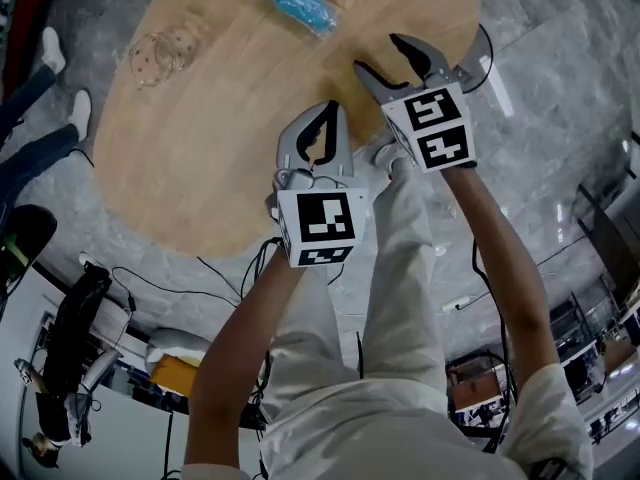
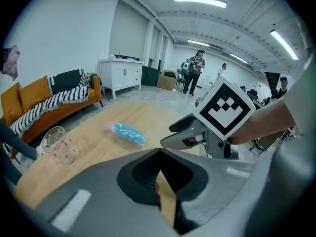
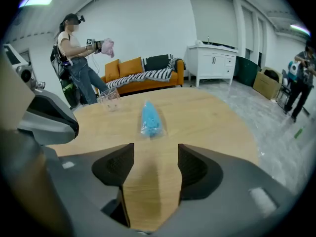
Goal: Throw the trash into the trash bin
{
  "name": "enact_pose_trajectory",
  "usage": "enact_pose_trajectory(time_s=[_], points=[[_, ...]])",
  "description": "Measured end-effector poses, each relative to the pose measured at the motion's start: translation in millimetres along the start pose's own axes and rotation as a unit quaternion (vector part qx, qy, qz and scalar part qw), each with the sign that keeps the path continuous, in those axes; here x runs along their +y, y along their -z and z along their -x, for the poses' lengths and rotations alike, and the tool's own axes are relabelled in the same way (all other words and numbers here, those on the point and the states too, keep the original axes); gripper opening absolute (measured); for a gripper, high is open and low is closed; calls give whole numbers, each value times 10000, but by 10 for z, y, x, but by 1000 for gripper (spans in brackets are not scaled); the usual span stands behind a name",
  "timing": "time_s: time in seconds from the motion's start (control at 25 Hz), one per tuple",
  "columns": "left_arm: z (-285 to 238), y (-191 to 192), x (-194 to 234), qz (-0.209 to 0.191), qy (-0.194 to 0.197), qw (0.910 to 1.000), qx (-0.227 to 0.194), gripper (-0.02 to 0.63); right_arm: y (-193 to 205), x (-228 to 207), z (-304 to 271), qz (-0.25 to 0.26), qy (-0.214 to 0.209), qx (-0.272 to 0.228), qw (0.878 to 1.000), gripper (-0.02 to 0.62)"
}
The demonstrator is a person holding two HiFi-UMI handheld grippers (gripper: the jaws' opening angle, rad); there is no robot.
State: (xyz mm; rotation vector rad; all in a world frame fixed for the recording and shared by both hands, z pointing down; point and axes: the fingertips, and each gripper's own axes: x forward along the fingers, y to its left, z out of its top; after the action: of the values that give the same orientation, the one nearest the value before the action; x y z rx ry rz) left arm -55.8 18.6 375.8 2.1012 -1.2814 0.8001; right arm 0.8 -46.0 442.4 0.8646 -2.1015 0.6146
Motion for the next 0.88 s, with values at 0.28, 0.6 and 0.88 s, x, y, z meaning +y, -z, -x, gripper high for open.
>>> enact_pose_trajectory(time_s=[0.28,0.6,0.88], points=[[149,177,496,269,-121,9996,8,0,-246,289,-501,687,21,103,9976,333],[345,66,475,355,-235,9991,-57,0,-377,-7,-588,1421,505,520,9872,316],[352,211,616,356,-200,9992,-31,0,-438,18,-690,1315,746,382,9878,40]])
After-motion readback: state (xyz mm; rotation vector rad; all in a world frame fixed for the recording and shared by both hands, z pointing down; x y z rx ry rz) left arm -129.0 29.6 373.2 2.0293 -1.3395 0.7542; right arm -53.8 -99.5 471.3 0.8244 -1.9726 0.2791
